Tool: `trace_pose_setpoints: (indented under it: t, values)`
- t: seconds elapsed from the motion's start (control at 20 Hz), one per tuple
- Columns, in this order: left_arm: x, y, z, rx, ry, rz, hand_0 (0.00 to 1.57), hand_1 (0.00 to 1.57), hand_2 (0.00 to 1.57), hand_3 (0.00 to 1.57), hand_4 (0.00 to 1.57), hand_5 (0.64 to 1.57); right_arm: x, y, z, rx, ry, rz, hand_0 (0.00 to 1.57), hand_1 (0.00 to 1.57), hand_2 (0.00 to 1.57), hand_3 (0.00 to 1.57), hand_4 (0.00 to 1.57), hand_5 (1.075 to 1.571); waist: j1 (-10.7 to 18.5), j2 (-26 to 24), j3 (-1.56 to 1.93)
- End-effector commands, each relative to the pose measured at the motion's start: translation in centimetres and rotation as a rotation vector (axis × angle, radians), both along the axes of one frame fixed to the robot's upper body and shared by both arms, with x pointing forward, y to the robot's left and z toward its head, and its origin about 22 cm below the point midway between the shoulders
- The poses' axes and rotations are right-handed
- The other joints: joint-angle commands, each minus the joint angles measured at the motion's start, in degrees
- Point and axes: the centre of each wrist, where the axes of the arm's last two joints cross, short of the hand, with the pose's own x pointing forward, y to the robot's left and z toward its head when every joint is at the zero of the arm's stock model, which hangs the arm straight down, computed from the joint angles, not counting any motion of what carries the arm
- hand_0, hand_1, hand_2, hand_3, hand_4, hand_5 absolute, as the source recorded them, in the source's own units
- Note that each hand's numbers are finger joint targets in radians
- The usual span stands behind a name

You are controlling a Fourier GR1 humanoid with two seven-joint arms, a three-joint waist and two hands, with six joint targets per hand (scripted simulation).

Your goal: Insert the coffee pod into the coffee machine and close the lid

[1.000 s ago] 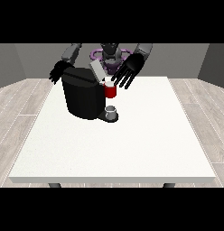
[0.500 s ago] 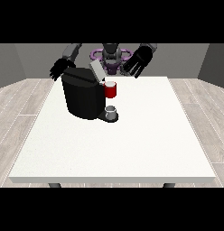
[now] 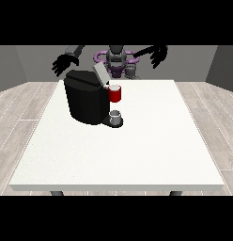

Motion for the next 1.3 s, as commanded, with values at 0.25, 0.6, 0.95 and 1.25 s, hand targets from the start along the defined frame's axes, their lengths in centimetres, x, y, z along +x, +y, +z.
trace_pose_setpoints:
  t: [0.25, 0.6, 0.95, 1.25]
  values:
    - [-5.2, 1.7, -8.4, -0.250, 0.140, 0.123, 0.00, 0.00, 0.00, 0.00, 0.09, 1.571, -0.1, -1.1, 2.8, -0.049, -0.016, 0.154, 0.00, 0.00, 0.00, 0.00, 0.37, 1.571, 3.03, -6.86, -0.01]
    - [-6.5, 3.0, -8.9, -0.313, 0.126, 0.126, 0.00, 0.00, 0.00, 0.00, 0.00, 1.571, 2.4, 0.7, 7.6, -0.058, -0.147, 0.290, 0.00, 0.00, 0.00, 0.00, 0.00, 1.571, 5.07, -5.51, 0.02]
    - [-8.1, -0.2, -9.5, -0.377, 0.167, 0.056, 0.00, 0.00, 0.00, 0.00, 0.00, 1.571, 3.4, 1.6, 7.8, -0.141, -0.130, 0.318, 0.00, 0.00, 0.00, 0.00, 0.00, 1.571, 10.80, -5.47, 0.04]
    - [-9.5, 2.2, -8.4, -0.386, 0.142, 0.068, 0.00, 0.00, 0.00, 0.00, 0.00, 1.571, 4.7, 4.1, 9.7, -0.136, -0.181, 0.404, 0.00, 0.00, 0.00, 0.00, 0.00, 1.571, 9.08, -2.25, 0.03]
